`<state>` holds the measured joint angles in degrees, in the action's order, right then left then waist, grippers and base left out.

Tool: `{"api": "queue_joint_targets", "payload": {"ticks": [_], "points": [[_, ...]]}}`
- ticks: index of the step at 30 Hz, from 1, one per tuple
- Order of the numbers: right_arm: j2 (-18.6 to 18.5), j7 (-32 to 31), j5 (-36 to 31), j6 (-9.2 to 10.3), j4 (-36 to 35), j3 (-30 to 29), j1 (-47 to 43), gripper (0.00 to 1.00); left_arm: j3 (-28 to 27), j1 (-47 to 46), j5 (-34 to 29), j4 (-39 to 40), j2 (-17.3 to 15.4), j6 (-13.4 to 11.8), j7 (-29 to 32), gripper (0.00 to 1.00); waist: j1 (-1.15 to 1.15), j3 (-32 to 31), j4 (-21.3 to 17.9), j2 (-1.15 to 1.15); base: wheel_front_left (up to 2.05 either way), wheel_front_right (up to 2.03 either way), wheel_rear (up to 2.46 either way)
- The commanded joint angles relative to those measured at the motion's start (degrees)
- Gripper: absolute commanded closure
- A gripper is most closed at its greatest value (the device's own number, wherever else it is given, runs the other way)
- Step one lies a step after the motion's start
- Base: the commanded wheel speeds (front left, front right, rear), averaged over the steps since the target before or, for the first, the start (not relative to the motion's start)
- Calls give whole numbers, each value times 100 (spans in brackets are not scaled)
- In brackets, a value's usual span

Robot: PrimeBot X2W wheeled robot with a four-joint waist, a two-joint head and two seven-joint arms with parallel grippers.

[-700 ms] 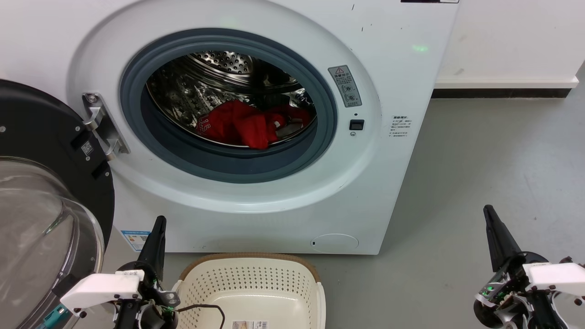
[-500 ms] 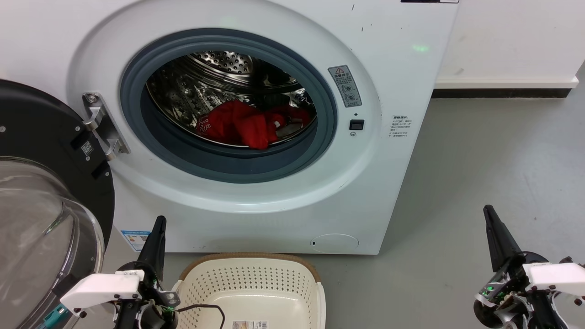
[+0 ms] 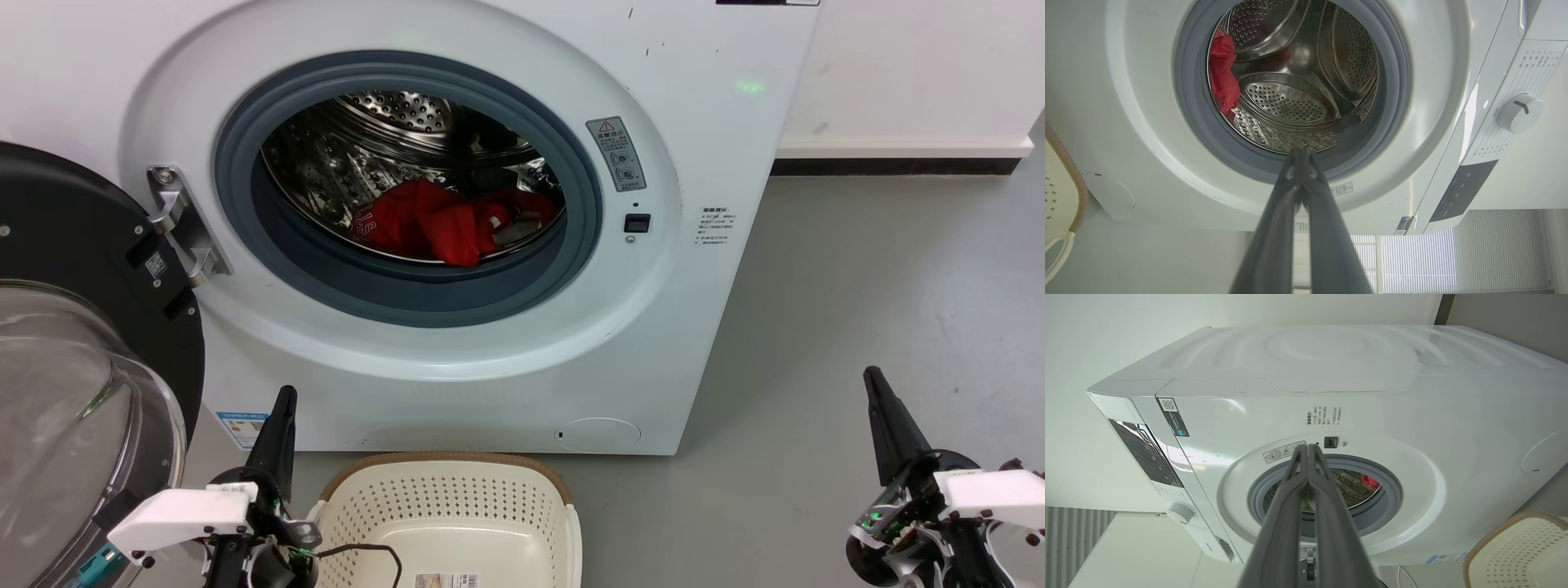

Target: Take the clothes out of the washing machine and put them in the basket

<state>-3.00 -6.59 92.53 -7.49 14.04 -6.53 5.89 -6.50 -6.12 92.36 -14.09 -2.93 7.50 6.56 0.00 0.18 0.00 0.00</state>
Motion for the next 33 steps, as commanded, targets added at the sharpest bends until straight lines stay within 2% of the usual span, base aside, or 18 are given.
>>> {"api": "queue_joint_targets", "payload": {"ticks": [1,8,9,12,19,26,33], "points": [[20,0,-25,0,10,5,76,100,-11,-33,12,3,10,13,10,100,0,0,0,0,0,0,0],[20,0,-25,0,10,5,76,100,-11,-33,12,3,10,13,10,100,0,0,0,0,0,0,0],[0,3,-2,0,0,0,-1,0,0,0,-1,2,0,0,-3,0,0,0,0,0,0,0,0],[3,1,2,0,137,7,-112,0,24,115,0,-144,12,-2,-11,0,0,0,0,0,0,0,0],[4,268,-360,0,67,10,-196,0,-7,173,-486,77,11,-27,-276,0,0,6,0,0,0,0,0],[5,430,-1140,0,-140,-21,-250,0,34,208,-1101,316,10,-168,-438,0,0,17,-1,0,0,0,0],[5,606,-2135,0,-456,27,-334,0,152,267,-1978,561,9,-397,-612,0,0,30,-2,0,0,0,0]]}}
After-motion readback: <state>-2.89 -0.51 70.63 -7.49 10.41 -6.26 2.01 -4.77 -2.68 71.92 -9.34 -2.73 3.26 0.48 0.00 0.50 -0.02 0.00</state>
